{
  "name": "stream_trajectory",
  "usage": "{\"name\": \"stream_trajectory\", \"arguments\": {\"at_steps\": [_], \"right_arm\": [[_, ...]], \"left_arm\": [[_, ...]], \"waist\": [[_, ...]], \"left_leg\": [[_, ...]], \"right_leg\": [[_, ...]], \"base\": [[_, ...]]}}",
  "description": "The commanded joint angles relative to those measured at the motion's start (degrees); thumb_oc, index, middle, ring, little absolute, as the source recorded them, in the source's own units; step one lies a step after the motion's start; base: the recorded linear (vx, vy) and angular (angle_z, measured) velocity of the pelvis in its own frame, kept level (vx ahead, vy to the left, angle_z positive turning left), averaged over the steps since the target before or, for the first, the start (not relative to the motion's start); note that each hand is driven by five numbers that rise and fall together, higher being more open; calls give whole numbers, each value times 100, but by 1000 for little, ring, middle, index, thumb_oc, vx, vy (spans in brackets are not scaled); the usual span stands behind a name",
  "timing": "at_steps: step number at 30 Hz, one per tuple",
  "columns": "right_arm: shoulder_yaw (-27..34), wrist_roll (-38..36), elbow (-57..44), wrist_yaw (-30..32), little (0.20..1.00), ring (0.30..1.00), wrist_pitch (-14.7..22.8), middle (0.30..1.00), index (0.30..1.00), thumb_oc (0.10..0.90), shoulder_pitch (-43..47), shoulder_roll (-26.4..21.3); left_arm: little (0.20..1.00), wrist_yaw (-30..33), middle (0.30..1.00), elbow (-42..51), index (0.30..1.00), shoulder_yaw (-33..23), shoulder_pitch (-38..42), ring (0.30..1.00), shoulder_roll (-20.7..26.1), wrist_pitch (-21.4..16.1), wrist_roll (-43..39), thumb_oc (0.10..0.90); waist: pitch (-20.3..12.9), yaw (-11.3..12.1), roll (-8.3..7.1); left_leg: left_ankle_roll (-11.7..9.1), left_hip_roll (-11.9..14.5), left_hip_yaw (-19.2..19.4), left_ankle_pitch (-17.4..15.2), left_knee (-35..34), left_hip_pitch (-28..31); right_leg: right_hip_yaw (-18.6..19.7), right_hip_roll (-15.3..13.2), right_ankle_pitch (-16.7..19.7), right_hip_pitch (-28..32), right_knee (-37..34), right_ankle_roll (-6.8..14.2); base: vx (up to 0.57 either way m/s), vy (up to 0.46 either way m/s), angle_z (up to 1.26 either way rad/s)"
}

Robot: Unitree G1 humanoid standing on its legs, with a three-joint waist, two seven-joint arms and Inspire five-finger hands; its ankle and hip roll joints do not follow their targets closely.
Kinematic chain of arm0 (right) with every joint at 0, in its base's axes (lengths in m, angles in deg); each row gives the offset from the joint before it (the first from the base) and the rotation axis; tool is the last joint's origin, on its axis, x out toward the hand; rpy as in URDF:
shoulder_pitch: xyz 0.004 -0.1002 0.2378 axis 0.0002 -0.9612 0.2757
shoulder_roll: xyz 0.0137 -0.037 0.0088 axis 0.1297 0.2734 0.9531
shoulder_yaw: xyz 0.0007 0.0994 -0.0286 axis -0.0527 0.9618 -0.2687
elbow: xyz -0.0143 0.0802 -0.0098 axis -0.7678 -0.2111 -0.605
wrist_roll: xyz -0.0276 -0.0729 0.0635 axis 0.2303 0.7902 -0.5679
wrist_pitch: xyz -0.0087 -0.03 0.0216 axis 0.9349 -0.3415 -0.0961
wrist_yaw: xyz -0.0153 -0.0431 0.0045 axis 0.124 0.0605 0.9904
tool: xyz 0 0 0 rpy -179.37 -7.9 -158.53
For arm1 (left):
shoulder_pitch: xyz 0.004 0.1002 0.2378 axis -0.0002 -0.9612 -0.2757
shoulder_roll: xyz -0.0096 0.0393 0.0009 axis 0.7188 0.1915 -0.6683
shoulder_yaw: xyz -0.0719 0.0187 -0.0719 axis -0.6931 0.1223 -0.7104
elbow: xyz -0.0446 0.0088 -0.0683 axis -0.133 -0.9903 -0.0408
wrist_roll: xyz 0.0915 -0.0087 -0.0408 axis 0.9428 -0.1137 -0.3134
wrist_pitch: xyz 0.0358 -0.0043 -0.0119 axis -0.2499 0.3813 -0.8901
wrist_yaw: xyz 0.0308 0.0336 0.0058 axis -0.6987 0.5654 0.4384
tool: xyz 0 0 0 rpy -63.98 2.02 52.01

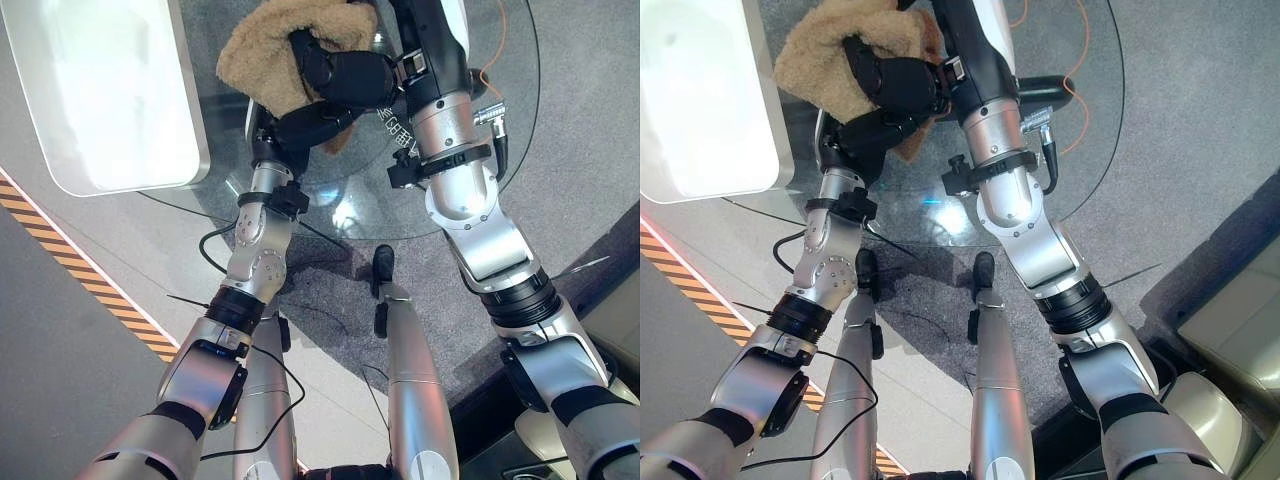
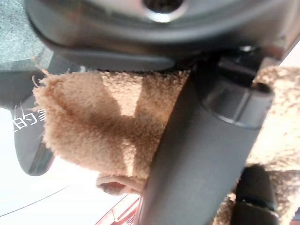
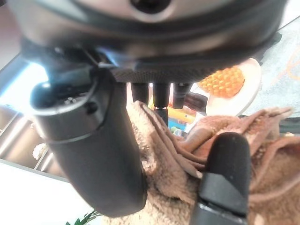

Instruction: Wipe the table with a cloth and put it in the basket.

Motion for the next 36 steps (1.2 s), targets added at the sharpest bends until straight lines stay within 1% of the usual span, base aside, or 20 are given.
{"name": "stream_trajectory", "arguments": {"at_steps": [1, 5, 21, 32, 36], "right_arm": [[741, 65, -772, 354, 900, 900, 802, 900, 900, 800, 758, 184], [755, -87, -746, 282, 900, 900, 792, 900, 900, 800, 728, 152], [852, -321, -613, 92, 900, 900, 633, 900, 900, 800, 542, 19], [940, -745, -661, -142, 900, 900, 786, 900, 900, 800, 389, 49], [990, -782, -653, -196, 900, 900, 826, 900, 900, 800, 349, 48]], "left_arm": [[200, -436, 300, 335, 300, -100, 680, 300, -35, -597, 122, 100], [200, -456, 300, 290, 300, -119, 701, 300, -25, -611, 131, 100], [200, -478, 300, 252, 300, -199, 688, 300, 91, -579, 110, 100], [200, -487, 300, 224, 300, -252, 642, 300, 142, -594, 82, 100], [200, -586, 300, 213, 300, -279, 643, 300, 157, -574, -127, 100]], "waist": [[-148, 98, -226], [-148, 91, -242], [-148, 92, -316], [-148, 84, -343], [-148, 81, -366]], "left_leg": [[577, -590, 404, -730, 362, 141], [573, -587, 403, -733, 365, 141], [575, -564, 401, -769, 416, 156], [566, -559, 399, -784, 406, 196], [567, -551, 395, -789, 396, 215]], "right_leg": [[-86, 895, 25, 485, -687, -317], [-84, 904, 24, 486, -684, -321], [-98, 907, 12, 506, -637, -327], [-96, 928, -3, 538, -623, -323], [-92, 933, 1, 561, -632, -316]], "base": [[0, 0, 0], [0, 0, 0], [0, 0, 0], [0, 0, 0], [0, 0, 0]]}}
